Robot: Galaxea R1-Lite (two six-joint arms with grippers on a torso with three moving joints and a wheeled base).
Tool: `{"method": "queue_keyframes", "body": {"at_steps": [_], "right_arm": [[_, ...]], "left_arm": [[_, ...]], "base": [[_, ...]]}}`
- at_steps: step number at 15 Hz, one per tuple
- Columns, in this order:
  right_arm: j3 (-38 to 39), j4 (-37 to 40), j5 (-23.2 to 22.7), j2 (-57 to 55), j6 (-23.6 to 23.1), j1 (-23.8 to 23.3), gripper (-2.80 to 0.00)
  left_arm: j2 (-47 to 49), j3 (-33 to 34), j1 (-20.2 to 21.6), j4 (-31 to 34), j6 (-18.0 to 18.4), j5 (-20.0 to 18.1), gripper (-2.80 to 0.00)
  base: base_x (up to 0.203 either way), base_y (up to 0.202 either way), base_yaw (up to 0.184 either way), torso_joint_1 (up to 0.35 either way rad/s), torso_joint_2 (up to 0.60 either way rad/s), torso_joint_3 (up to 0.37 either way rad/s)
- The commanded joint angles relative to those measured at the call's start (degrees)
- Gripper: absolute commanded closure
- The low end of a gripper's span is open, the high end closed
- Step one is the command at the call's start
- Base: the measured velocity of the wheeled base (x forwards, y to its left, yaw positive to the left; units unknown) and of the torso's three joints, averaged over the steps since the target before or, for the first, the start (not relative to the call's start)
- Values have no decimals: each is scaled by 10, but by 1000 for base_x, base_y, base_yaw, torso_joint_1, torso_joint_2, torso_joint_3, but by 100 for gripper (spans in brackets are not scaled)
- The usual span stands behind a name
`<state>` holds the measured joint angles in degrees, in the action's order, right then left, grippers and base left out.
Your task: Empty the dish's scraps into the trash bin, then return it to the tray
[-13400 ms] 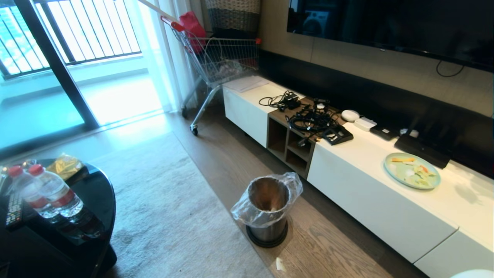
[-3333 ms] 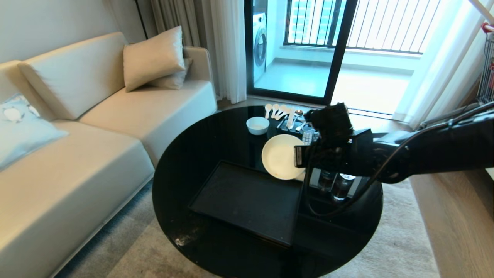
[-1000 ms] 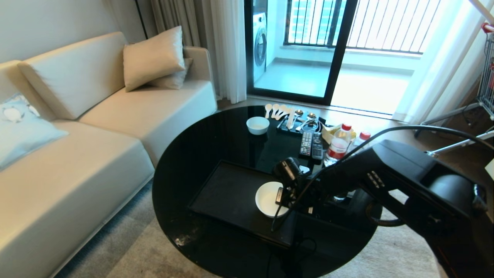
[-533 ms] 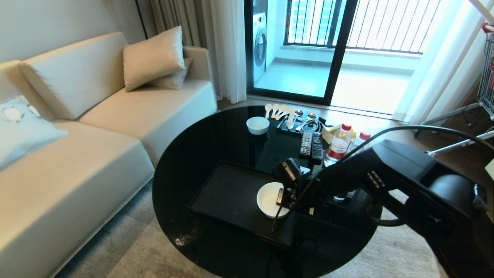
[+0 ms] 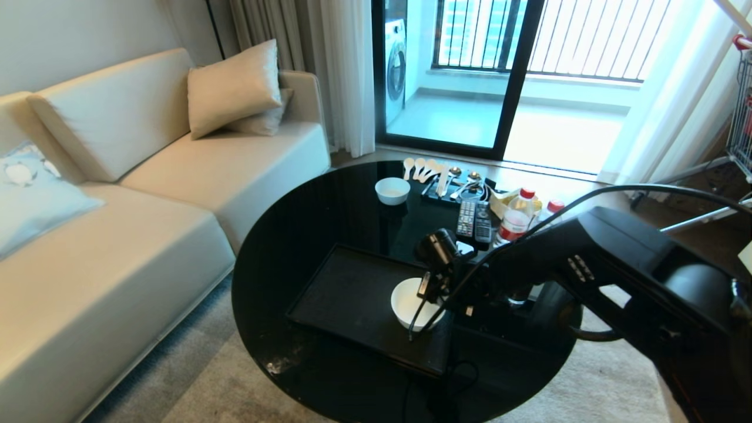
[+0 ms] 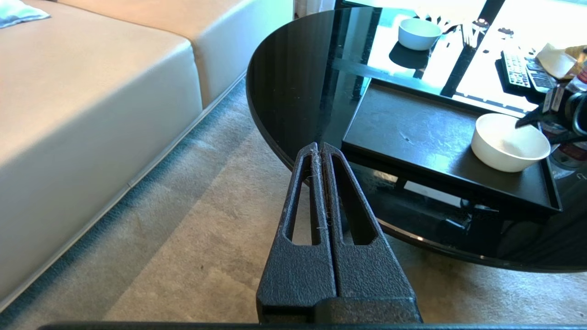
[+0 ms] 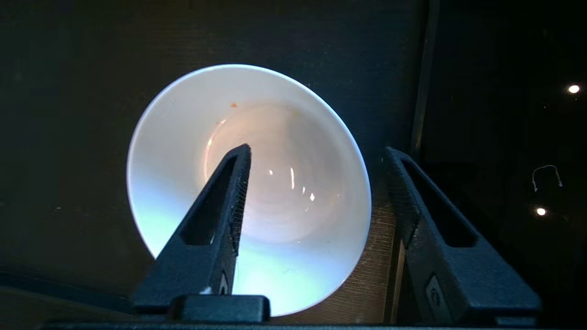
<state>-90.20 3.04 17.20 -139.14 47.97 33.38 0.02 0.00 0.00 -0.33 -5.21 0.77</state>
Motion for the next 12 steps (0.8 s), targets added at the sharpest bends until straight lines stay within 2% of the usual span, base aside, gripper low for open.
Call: {"method": "queue_keyframes", "body": {"at_steps": [1,4,9,12], "right_arm": [[-6,3,2,34,0,0,-280],[4,8,12,89,-30,0,-280],[62,-1,56,209,-164,1,-280],[157,-58,69,287,-247,0,-280]], "left_arm": [[0,0,0,0,-1,0,0],[0,0,0,0,-1,0,0],[0,0,0,0,-1,0,0],[0,0,0,0,-1,0,0]], "base": [[0,0,0,0,0,0],[0,0,0,0,0,0],[0,0,0,0,0,0],[0,0,0,0,0,0]]}}
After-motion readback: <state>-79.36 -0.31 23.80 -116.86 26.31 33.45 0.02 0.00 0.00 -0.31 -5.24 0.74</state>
